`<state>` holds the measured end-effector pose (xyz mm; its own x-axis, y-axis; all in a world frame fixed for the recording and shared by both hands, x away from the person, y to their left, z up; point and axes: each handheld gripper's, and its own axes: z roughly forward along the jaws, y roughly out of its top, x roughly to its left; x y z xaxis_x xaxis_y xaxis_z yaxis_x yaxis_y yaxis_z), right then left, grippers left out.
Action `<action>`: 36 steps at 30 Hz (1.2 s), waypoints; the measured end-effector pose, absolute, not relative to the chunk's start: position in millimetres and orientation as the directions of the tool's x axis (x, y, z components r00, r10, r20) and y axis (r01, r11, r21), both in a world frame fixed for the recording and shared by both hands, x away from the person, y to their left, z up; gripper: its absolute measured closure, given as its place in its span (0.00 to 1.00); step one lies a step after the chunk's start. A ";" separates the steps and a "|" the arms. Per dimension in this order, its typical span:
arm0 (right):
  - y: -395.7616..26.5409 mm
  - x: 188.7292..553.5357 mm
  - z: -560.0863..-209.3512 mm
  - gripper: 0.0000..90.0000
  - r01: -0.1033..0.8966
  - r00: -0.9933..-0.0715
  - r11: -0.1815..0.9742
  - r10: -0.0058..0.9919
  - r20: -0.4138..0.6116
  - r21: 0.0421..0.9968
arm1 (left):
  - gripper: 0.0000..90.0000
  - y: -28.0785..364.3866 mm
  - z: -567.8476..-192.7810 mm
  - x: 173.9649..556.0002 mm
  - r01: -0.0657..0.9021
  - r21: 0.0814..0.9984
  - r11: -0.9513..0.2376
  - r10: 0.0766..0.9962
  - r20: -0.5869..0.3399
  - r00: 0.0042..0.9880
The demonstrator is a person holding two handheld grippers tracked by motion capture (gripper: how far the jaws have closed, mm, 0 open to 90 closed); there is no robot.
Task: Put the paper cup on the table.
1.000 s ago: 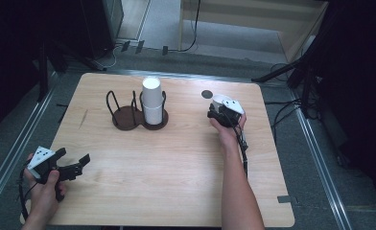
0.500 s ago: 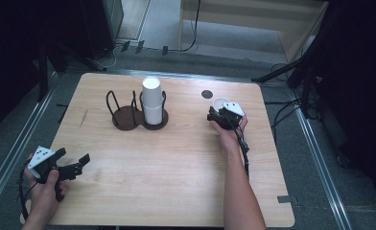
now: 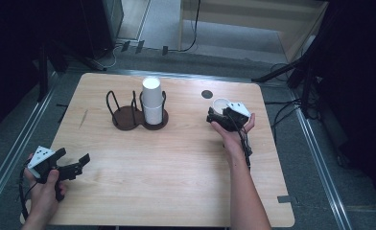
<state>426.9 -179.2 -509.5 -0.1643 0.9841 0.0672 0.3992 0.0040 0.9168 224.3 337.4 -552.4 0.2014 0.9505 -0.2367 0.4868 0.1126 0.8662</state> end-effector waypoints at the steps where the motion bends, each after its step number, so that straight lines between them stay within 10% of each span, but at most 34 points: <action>1: -181.2 425.0 -507.9 0.00 0.400 -0.168 -0.001 0.983 0.074 0.917 | 0.00 337.5 -552.4 224.3 0.487 0.866 0.112 0.950 -0.236 0.202; 36: -218.0 322.4 -493.5 0.00 0.327 -0.243 0.059 0.970 0.024 0.943 | 0.00 337.0 -552.5 225.3 0.495 0.861 0.116 0.953 -0.237 0.189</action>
